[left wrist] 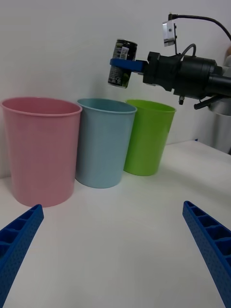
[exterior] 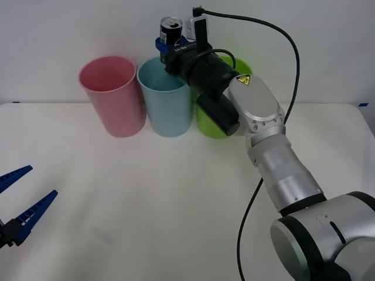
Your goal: Grasp the object on the table and drop it into the matching bin: aluminum can to the light blue bin, PET bottle to the pink bin.
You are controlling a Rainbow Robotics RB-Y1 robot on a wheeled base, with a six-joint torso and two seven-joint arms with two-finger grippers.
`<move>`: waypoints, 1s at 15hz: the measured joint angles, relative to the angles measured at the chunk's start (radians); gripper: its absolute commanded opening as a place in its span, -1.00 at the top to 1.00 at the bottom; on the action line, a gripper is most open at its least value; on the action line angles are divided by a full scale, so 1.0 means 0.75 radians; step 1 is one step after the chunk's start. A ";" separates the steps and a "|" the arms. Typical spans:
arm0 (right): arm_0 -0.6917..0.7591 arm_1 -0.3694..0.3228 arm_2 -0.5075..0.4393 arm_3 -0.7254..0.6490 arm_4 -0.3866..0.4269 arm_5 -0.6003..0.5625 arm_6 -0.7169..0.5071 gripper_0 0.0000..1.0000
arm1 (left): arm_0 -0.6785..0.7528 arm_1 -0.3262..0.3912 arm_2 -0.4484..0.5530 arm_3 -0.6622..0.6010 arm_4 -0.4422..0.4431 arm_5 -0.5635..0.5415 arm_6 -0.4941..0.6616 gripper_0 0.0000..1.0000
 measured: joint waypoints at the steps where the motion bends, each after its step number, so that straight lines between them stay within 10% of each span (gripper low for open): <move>1: 0.000 0.000 0.003 0.000 0.000 0.000 0.001 1.00 | 0.000 0.000 0.000 0.000 0.000 0.000 0.000 -1.00; 2: 0.000 0.000 0.006 0.000 0.000 0.000 0.001 0.77 | 0.000 0.000 0.000 0.000 0.000 0.000 0.000 -1.00; 4: 0.001 0.000 0.011 0.000 0.000 -0.001 0.003 -0.92 | 0.000 0.000 0.000 0.000 0.000 0.000 0.000 -1.00; 15: 0.056 0.000 0.007 -0.038 -0.032 -0.060 0.024 -1.00 | 0.000 0.000 0.000 0.000 0.000 0.000 0.000 -1.00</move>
